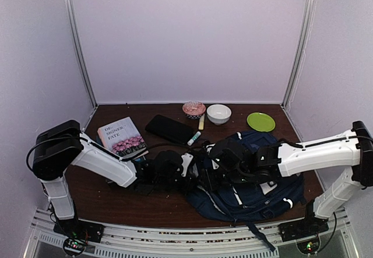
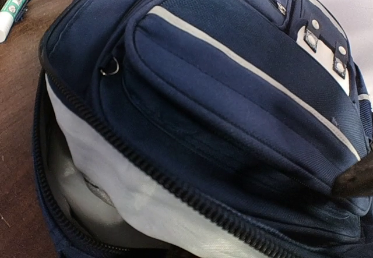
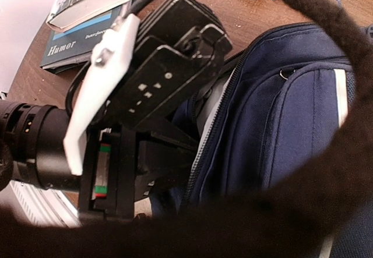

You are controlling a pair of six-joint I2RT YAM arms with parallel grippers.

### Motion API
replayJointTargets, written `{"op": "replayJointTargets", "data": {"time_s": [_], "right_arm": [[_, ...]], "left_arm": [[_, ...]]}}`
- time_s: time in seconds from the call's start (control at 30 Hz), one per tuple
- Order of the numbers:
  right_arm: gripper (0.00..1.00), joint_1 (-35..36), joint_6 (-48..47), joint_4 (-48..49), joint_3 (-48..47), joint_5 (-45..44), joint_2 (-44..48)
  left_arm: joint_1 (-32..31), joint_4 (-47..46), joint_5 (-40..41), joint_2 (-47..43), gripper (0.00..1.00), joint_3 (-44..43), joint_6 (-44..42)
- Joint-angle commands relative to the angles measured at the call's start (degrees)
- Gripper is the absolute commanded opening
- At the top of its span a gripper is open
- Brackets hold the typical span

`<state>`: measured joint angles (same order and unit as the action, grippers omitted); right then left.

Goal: Pack the student bag
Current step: Unzip the student bag at the center of the board.

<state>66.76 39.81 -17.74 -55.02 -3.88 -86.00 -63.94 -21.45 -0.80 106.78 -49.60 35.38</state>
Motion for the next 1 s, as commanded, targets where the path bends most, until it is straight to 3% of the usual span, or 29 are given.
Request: {"op": "replayJointTargets", "data": {"time_s": [0.0,0.13,0.37,0.4,0.6,0.83,0.97], "right_arm": [[0.49,-0.64,0.62,2.66,-1.02,1.37,-3.69],[0.44,-0.66,1.67,2.45,-0.64,1.24,-5.58],[0.02,-0.47,2.67,3.73,2.11,-1.4,-0.68],[0.0,-0.42,2.64,3.7,2.54,-2.0,0.85],[0.0,0.0,3.46,-1.71,5.02,-8.03,9.61],[0.0,0.17,7.12,-9.01,9.66,-21.09,18.49],[0.0,0.21,10.32,-14.62,7.61,-29.94,19.36]], "left_arm": [[0.4,-1.31,-0.43,-1.16,0.0,1.21,-0.46],[0.4,-1.31,-0.24,-1.46,0.0,1.35,-0.36],[0.4,-1.23,-0.02,-1.12,0.0,1.4,0.07],[0.4,-0.97,0.08,-0.98,0.0,1.29,0.15],[0.62,0.06,0.77,-0.35,0.0,0.65,0.93],[1.1,0.13,0.48,-0.89,0.0,0.12,1.71],[1.1,0.65,0.1,-1.75,0.0,-0.73,1.72]]}}
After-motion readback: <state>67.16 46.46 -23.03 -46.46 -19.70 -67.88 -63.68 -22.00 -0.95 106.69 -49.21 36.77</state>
